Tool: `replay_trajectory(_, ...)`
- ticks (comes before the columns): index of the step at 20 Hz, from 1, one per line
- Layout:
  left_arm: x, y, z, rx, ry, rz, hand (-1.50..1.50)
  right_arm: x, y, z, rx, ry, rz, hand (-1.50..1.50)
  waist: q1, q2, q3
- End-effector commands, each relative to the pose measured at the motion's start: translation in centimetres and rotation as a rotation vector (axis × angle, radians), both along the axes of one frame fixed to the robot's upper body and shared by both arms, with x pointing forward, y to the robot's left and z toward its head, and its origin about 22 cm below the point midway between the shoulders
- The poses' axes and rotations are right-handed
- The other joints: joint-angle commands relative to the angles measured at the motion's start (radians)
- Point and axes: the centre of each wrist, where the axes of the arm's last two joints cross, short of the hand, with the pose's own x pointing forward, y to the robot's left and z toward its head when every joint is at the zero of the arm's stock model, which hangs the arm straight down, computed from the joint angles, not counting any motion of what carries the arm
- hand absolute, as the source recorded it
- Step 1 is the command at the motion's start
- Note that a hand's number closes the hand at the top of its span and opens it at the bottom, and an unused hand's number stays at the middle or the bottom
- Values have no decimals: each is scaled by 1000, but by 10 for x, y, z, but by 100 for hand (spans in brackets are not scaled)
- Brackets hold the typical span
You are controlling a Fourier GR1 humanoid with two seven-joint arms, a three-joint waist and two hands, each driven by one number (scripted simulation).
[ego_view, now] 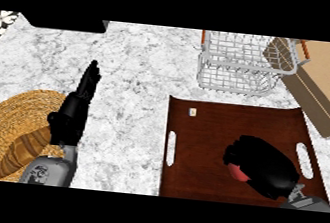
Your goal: Pick the bell pepper from the tray and place it in the tiered basket
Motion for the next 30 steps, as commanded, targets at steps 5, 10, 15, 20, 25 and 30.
replay_trajectory(5,-10,0,9,9,-11,17,0,9,-3,-6,36,-136,65,150,1,0,1)
replay_trajectory(10,-5,11,-1,1,3,22,0,9,52,-26,-140,17,-582,150,-12,0,-5)
replay_trajectory(15,1,4,10,5,-27,-1,0,17,75,-2,-187,-51,-895,150,14,-1,0)
replay_trajectory(20,0,-1,7,3,4,-38,0,29,120,50,-143,-197,-1052,150,50,0,1)
replay_trajectory(25,0,-14,0,-3,-19,-24,0,17,156,111,-40,-325,-1135,150,24,-3,0)
replay_trajectory(30,5,-6,-1,15,3,-13,0,16,165,186,93,-439,-1166,150,16,-4,-1)
